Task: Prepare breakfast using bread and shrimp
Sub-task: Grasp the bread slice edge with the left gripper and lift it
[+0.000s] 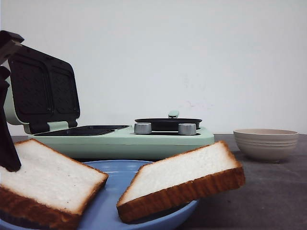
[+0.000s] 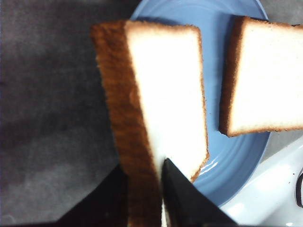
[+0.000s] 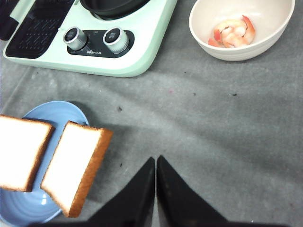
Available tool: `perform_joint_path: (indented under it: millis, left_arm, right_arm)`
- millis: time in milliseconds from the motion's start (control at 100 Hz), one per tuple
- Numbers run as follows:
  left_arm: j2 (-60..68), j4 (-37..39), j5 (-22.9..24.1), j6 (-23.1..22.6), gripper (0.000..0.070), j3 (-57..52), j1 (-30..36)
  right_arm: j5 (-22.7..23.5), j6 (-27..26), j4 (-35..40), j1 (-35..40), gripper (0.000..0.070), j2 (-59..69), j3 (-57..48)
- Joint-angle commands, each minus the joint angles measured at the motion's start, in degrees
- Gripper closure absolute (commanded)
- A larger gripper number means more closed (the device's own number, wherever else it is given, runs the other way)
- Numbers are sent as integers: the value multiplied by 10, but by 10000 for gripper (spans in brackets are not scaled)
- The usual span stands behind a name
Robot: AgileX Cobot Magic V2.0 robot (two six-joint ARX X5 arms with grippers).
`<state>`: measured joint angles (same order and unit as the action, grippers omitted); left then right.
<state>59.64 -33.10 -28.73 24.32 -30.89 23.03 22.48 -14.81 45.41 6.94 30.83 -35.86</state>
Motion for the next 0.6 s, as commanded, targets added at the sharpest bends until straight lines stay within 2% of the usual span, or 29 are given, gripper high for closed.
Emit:
perform_joint_path:
  millis: [0, 190, 590]
  left_arm:
    - [3, 6, 4, -14, 698, -3, 3]
    - [-26, 19, 6, -13, 697, -3, 3]
    - [-101, 36, 52, -13, 697, -3, 3]
  right_arm:
    - [2, 4, -2, 0, 697, 1, -9]
    - [2, 4, -2, 0, 696, 1, -9]
    - [2, 4, -2, 0, 697, 1, -9]
